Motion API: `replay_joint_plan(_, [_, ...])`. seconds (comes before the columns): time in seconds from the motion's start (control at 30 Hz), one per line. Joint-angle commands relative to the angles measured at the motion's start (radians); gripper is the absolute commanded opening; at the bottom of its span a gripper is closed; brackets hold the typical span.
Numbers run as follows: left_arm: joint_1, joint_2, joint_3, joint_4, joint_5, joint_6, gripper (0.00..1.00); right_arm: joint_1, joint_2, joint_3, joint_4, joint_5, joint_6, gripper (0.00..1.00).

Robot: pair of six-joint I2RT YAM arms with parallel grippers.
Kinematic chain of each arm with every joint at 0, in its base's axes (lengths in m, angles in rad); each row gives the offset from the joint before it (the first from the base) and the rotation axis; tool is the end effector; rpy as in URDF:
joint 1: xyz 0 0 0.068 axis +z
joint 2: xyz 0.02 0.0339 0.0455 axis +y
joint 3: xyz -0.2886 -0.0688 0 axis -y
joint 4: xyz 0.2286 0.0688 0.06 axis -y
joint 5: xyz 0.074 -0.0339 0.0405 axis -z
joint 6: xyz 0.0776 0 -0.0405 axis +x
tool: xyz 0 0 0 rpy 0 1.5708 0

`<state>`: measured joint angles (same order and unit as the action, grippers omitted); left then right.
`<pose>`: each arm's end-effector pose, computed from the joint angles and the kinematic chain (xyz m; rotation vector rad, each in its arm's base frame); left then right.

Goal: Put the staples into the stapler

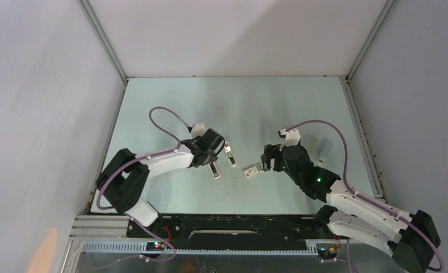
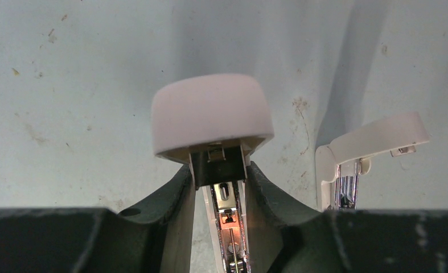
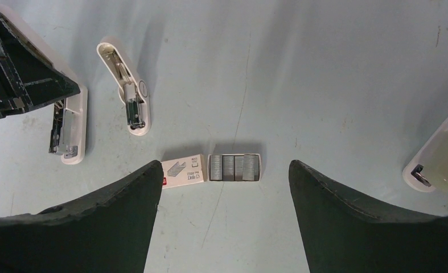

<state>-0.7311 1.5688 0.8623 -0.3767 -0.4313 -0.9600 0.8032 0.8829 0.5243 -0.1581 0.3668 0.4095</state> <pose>0.2450 -0.1761 0.1717 -0.4211 2.4697 -0.1022 0.1584 0.1240 0.2401 -0.1847 2.0623 0.3689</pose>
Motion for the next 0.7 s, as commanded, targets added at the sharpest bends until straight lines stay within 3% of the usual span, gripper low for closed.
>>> replay_joint_plan(0.0, [-0.013,-0.020,0.021,0.019,0.005,-0.011,0.23,-0.012,-0.006,-0.001,0.031,-0.002,-0.012,0.83])
replay_joint_plan(0.3, [-0.013,-0.116,0.001,-0.004,0.018,-0.004,0.52,-0.031,-0.012,0.009,0.012,-0.088,-0.005,0.83])
replay_joint_plan(0.67, [-0.014,-0.390,-0.083,-0.032,0.054,0.023,0.78,-0.103,0.071,0.156,-0.225,-0.226,-0.001,0.81])
